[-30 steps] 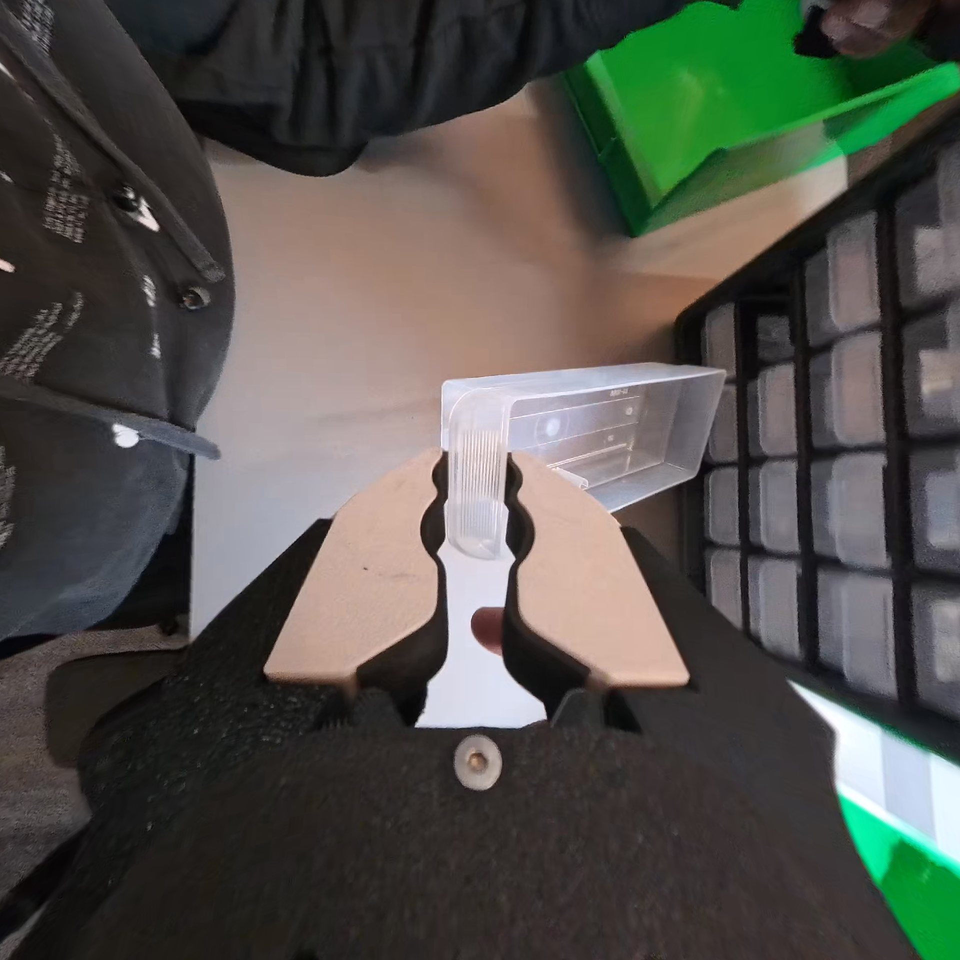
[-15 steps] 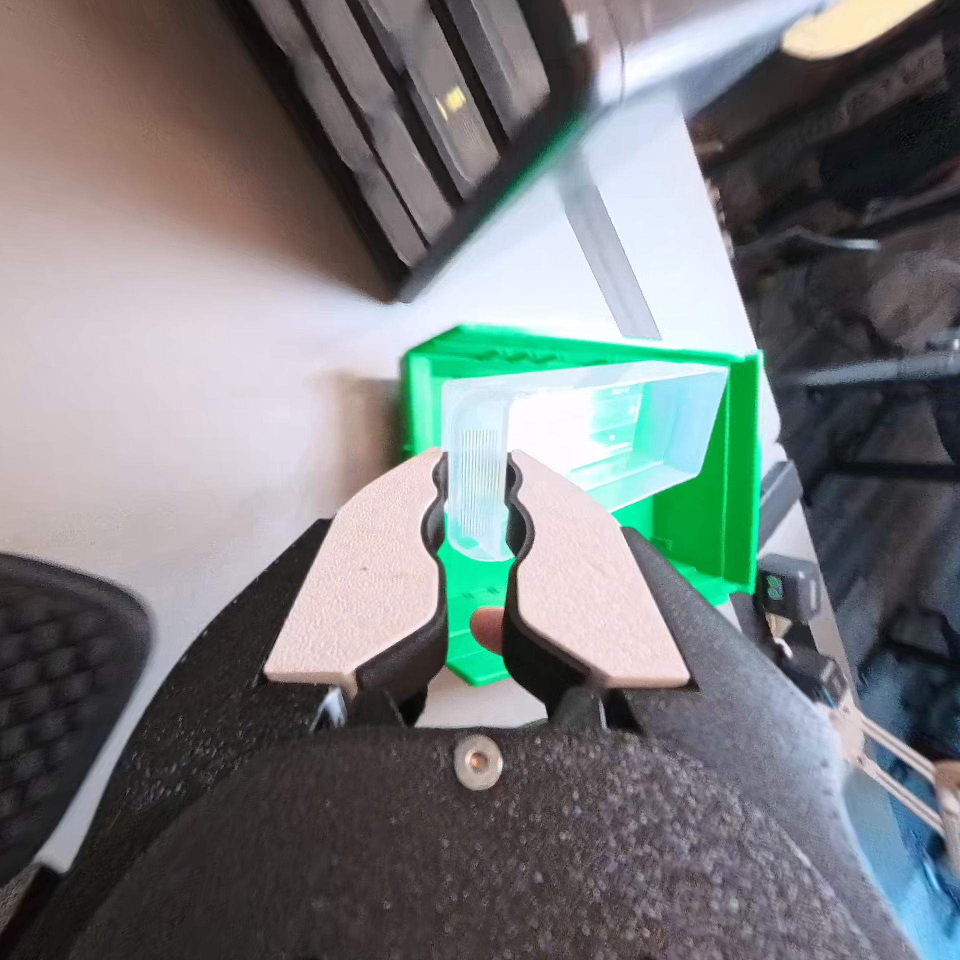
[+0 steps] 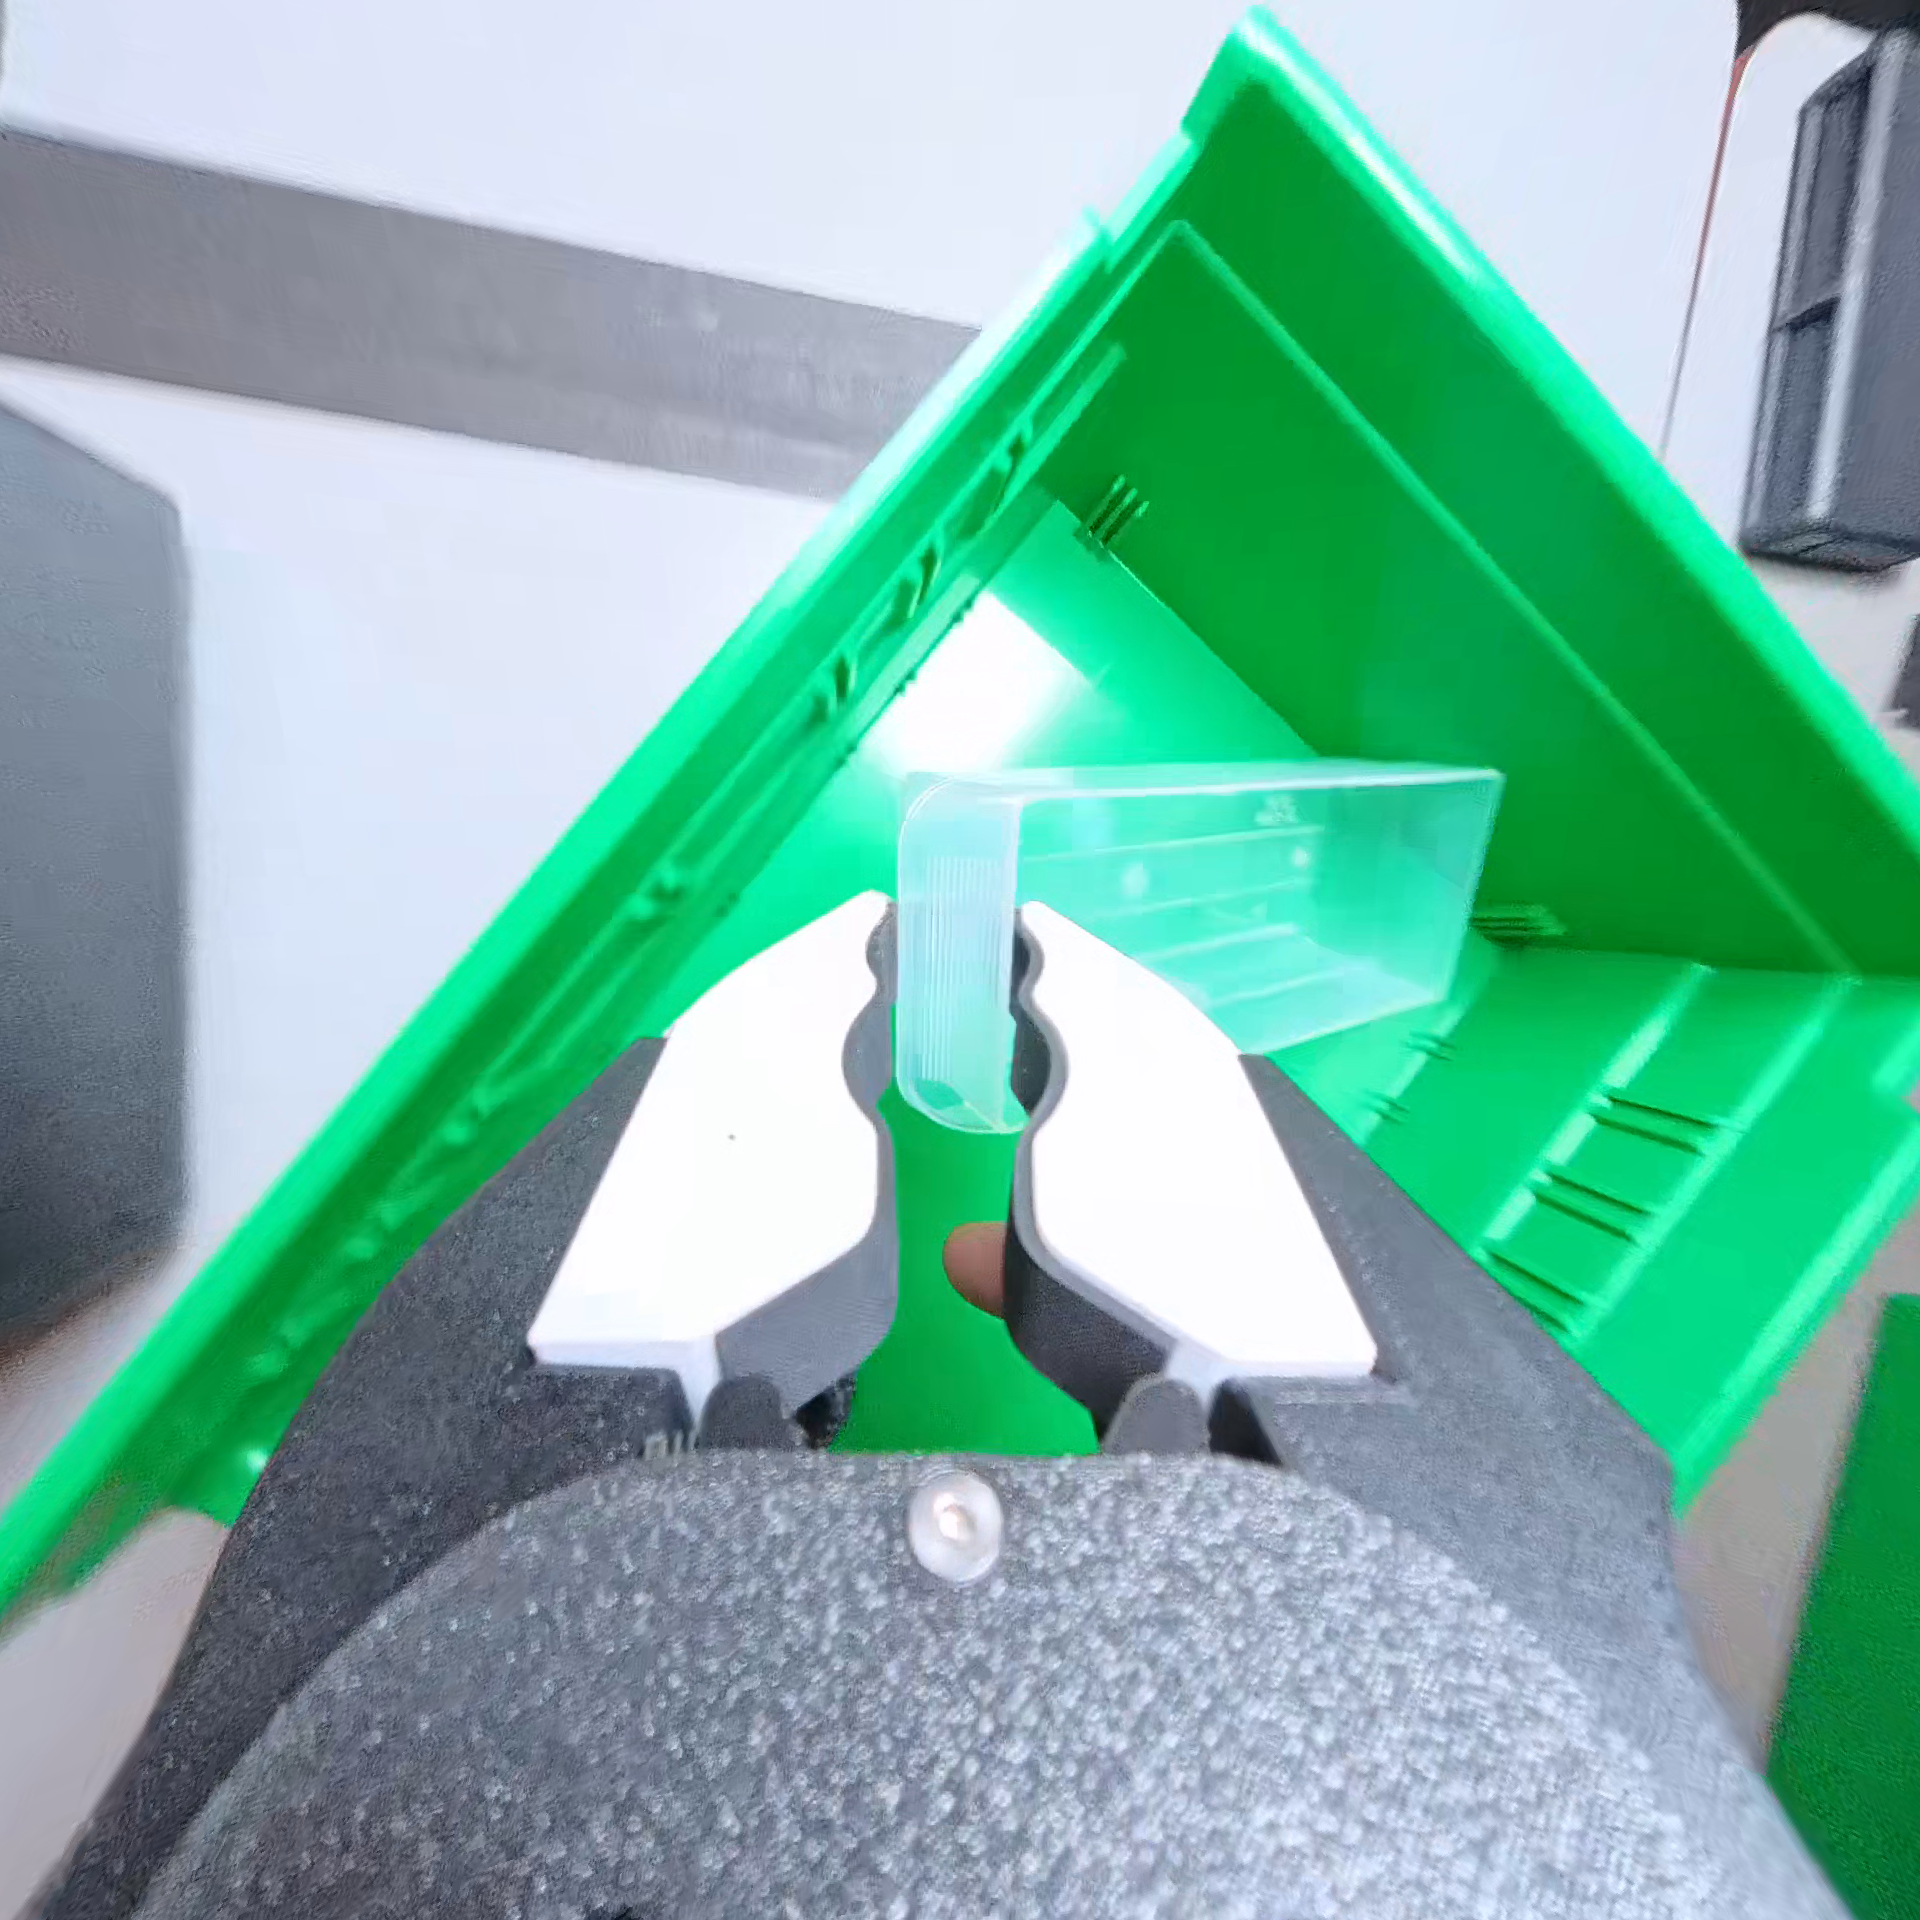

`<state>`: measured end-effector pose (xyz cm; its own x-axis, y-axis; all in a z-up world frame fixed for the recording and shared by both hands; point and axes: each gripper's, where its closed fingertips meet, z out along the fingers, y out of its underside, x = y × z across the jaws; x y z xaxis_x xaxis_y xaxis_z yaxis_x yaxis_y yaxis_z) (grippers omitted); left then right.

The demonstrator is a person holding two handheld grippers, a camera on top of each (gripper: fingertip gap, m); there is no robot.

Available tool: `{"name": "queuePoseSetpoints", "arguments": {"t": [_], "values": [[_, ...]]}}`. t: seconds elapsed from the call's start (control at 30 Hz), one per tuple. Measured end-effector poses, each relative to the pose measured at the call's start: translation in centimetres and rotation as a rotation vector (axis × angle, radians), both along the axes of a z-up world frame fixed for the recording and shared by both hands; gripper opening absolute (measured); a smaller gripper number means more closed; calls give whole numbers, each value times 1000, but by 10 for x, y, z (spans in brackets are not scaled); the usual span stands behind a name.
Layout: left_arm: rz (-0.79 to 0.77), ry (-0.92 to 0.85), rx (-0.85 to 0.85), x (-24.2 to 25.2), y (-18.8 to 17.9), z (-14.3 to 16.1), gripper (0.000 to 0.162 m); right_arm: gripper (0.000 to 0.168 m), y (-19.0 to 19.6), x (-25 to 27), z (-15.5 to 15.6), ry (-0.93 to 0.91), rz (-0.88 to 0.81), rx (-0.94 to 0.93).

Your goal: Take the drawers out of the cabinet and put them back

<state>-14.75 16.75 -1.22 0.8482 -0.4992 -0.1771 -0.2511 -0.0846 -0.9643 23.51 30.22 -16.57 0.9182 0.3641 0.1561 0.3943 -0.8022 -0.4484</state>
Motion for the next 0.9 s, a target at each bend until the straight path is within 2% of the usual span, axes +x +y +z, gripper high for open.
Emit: {"name": "queuePoseSetpoints", "arguments": {"t": [0.3,0.47,0.63,0.7,0.77,0.83,0.9], "values": [[-5,8,7,0,0,0,0,19,51,0,-17,187,-240,22],[-14,-3,6,0,0,0,0,32,63,7,-22,311,-351,34],[-14,0,8,0,0,0,0,31,71,11,-17,484,-400,92],[-15,-1,8,0,0,0,0,31,72,12,-8,521,-383,151],[-15,-1,9,0,0,0,0,29,69,17,1,456,-312,220],[-14,0,9,0,0,0,0,29,63,17,8,357,-188,264],[-15,0,10,0,0,0,0,30,51,8,9,263,8,257]]}}
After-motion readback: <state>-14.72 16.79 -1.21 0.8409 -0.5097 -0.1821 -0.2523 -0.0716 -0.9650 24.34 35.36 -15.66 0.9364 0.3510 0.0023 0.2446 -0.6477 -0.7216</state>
